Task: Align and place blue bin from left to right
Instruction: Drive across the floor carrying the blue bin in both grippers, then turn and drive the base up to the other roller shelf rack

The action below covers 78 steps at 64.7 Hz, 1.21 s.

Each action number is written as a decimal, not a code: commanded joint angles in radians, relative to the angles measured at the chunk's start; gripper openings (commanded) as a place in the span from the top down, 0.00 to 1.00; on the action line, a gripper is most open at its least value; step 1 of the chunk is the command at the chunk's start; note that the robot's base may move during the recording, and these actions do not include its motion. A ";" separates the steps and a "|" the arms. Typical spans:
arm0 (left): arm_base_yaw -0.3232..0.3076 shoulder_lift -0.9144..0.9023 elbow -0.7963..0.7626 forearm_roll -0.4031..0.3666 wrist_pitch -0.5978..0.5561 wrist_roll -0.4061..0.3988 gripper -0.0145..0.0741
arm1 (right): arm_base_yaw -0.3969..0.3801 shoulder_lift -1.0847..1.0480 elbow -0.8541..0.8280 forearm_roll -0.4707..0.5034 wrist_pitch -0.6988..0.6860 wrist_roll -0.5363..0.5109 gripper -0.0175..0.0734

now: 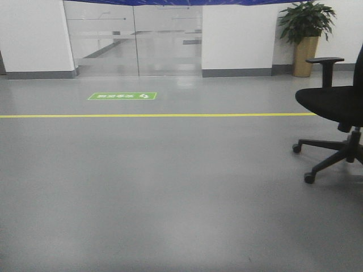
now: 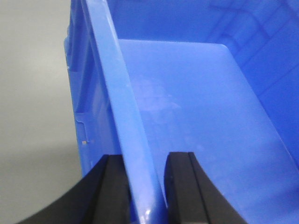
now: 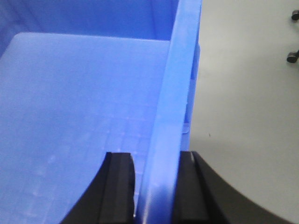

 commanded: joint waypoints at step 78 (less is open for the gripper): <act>-0.007 -0.019 -0.016 -0.022 -0.076 0.023 0.96 | 0.003 -0.026 -0.011 0.028 -0.097 -0.022 0.98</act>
